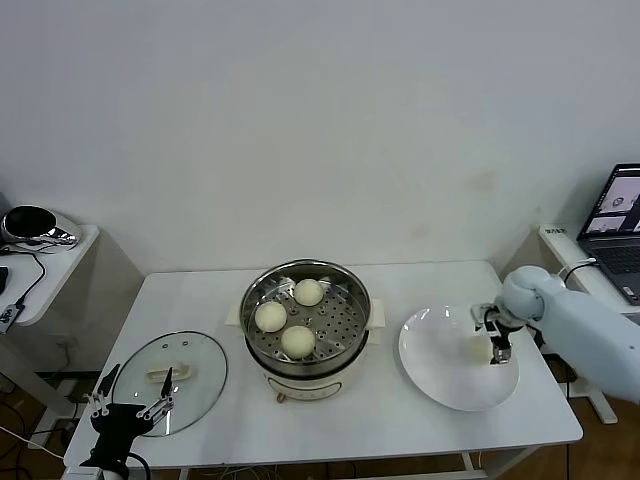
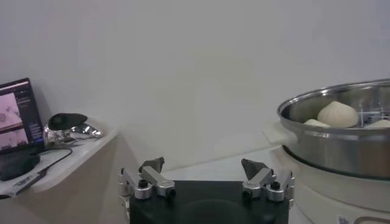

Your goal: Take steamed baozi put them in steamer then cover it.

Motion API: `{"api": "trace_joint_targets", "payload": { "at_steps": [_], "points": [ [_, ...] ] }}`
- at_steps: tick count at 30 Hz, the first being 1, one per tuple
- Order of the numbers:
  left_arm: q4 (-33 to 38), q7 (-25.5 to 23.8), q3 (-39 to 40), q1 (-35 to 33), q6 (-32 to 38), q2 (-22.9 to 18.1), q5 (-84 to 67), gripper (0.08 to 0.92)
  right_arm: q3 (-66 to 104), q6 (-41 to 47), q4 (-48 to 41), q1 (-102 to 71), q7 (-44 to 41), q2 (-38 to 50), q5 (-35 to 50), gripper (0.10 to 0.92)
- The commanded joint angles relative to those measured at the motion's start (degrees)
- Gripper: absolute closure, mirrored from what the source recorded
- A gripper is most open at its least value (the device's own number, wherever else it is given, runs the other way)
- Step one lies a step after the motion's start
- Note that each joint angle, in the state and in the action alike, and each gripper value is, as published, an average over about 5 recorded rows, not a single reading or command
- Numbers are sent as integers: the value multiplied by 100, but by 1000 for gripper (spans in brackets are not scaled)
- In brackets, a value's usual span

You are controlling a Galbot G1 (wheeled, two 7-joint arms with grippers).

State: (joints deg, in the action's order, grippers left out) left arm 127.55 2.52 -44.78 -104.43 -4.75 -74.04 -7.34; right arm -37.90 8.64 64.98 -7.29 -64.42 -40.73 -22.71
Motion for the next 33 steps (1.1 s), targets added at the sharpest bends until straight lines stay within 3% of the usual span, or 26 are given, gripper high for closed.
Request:
{"api": "trace_joint_targets", "payload": {
  "at_steps": [1, 16, 25, 33],
  "points": [
    [5, 0, 6, -3, 0, 1, -2, 177, 154, -10, -200, -151, 10, -126, -167, 217],
    [61, 3, 0, -24, 0, 1, 1, 177, 21, 120, 247, 133, -41, 131, 190, 400],
    [80, 1, 33, -3, -8, 19, 2, 177, -1560, 872, 1506, 2344, -15, 720, 1638, 406],
    [69, 2, 91, 49, -10, 33, 2, 177, -3368, 1623, 2264, 4880, 427, 85, 3480, 393]
  ]
}}
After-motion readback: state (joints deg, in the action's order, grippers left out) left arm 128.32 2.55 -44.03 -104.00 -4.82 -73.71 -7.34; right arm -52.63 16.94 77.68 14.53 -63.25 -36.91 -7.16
